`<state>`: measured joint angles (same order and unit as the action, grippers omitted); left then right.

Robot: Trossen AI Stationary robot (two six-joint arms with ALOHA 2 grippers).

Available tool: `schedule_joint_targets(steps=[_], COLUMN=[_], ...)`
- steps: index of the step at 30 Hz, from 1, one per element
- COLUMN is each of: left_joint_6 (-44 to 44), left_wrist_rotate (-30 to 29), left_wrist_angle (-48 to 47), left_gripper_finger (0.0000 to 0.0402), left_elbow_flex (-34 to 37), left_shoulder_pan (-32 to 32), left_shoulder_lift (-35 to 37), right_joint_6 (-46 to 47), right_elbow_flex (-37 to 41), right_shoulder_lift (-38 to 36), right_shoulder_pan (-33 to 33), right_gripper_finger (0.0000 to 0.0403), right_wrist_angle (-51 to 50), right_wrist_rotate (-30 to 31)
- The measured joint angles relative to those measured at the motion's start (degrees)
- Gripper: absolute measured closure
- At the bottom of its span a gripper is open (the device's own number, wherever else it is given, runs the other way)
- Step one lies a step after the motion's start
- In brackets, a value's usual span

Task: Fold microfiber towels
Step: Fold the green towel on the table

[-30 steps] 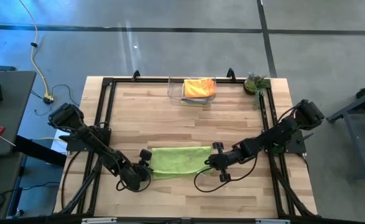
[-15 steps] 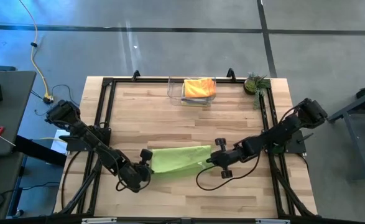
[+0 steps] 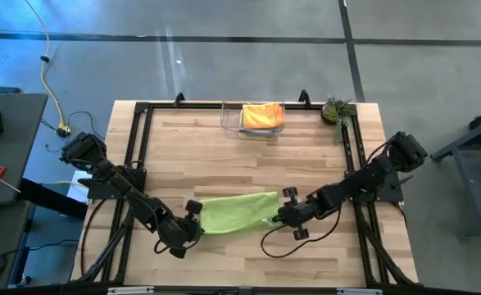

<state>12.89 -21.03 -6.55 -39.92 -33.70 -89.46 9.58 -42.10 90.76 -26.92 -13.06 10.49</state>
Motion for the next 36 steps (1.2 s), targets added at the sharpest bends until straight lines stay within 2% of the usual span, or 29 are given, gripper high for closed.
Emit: schedule_joint_targets(steps=[7,12,15,17,20,24,25,27,29,36], left_joint_6=[4.49,4.96,4.84,4.55,4.86,5.45,5.22,4.50,3.69,-2.37], left_wrist_rotate=[4.05,6.32,6.83,7.52,9.68,12.22,12.41,12.44,12.84,15.57], left_wrist_angle=[-0.06,-3.50,-5.42,-4.95,1.52,12.66,15.12,18.75,19.47,18.85], left_gripper_finger=[0.0302,0.0261,0.0256,0.0267,0.0303,0.0366,0.0382,0.0396,0.0393,0.0400], left_elbow_flex=[0.00,-0.07,0.05,1.32,5.73,13.24,14.61,16.67,17.57,17.64], left_shoulder_pan=[1.19,1.38,1.38,1.38,1.98,4.74,5.88,8.68,12.29,22.63], left_shoulder_lift=[0.82,4.75,7.87,10.17,13.16,16.23,16.61,16.82,16.75,13.82], right_joint_6=[1.95,3.11,4.60,5.17,6.17,8.40,8.44,9.50,10.98,15.02], right_elbow_flex=[-5.17,-11.54,-13.52,-12.49,-7.56,0.42,2.11,4.75,6.13,8.23], right_shoulder_lift=[-0.11,-0.11,-0.12,-0.45,-0.81,-1.23,-1.24,-1.22,-1.22,-1.09], right_shoulder_pan=[-0.19,-0.19,-0.34,-0.98,-2.15,-1.62,-1.06,0.54,2.66,9.06], right_gripper_finger=[0.0231,0.0208,0.0222,0.0244,0.0296,0.0382,0.0392,0.0389,0.0381,0.0399], right_wrist_angle=[-4.46,-14.24,-16.34,-13.34,-4.26,12.47,17.23,24.82,28.17,27.05], right_wrist_rotate=[0.41,-0.12,-0.52,1.07,2.92,2.91,3.02,3.38,4.09,2.88])
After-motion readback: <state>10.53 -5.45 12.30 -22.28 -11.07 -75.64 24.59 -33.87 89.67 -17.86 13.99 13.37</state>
